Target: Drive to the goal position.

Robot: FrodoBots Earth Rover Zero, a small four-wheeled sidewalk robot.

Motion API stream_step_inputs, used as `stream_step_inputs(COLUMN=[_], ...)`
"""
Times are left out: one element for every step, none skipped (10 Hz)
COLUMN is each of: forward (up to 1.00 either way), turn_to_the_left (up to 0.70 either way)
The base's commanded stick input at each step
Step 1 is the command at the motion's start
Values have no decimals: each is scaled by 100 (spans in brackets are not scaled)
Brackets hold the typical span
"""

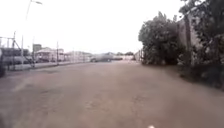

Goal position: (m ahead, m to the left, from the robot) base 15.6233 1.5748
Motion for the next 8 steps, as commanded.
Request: stream_step_inputs(forward=[50,50,50,50,50,50,50,50], turn_to_the_left=[0,0,0,0,0,0,0,0])
